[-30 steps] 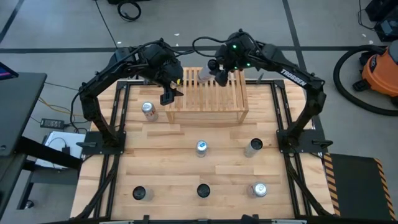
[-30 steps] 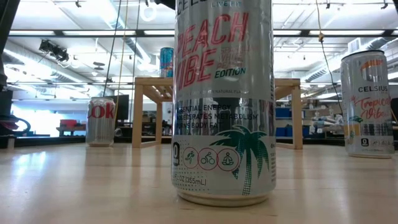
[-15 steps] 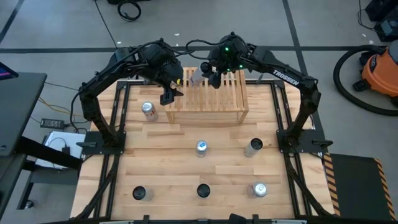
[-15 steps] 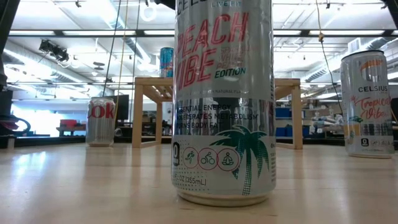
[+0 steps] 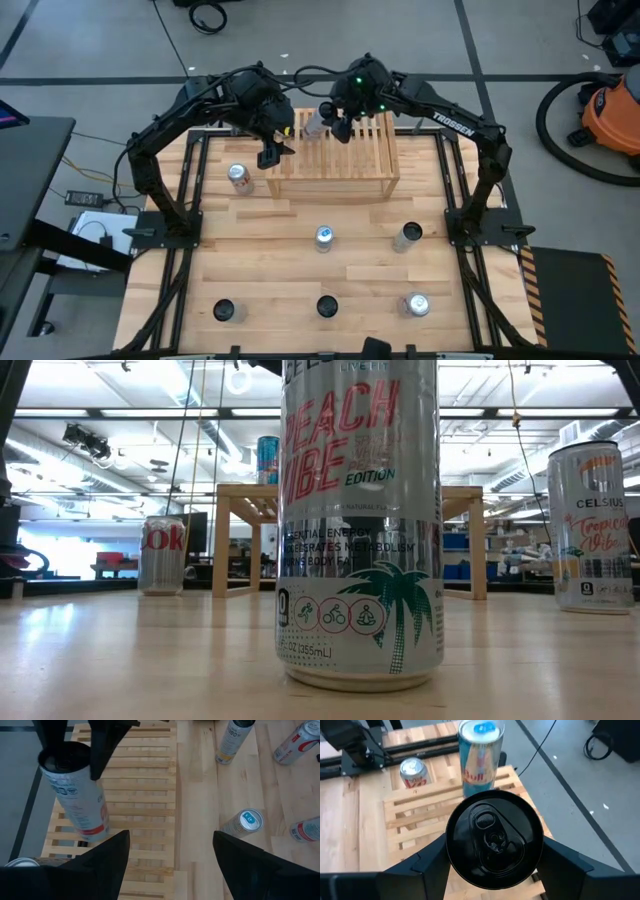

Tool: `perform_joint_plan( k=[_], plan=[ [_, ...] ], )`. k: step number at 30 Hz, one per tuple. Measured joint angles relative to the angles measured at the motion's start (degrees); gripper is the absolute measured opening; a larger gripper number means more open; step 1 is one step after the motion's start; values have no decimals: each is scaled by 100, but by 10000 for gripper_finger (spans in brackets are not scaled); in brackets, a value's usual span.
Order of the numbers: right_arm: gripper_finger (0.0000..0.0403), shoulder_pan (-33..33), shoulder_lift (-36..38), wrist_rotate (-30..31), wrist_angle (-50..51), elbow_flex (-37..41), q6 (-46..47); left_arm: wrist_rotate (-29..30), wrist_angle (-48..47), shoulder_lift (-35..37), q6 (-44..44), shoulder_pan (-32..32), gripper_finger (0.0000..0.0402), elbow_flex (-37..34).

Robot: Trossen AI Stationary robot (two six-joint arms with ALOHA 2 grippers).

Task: Place canned beverage on shelf
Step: Put the top white and pink soda can on the shelf

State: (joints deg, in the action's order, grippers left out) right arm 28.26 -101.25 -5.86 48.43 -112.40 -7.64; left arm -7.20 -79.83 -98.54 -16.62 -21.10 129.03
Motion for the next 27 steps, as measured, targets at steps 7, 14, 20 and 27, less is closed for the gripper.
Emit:
perform_joint_plan(
  k=[7,14,20,27],
  plan=[
    [255,56,0,-19,49,0,0,0,0,0,3,0,288,0],
    [255,69,-41,-42,219,0,-35,0,0,0,89,0,288,0],
    [271,87,-76,-182,198,2,-116,0,0,0,110,2,288,0],
    [288,109,-76,-162,208,1,-142,0,0,0,107,1,288,0]
  ],
)
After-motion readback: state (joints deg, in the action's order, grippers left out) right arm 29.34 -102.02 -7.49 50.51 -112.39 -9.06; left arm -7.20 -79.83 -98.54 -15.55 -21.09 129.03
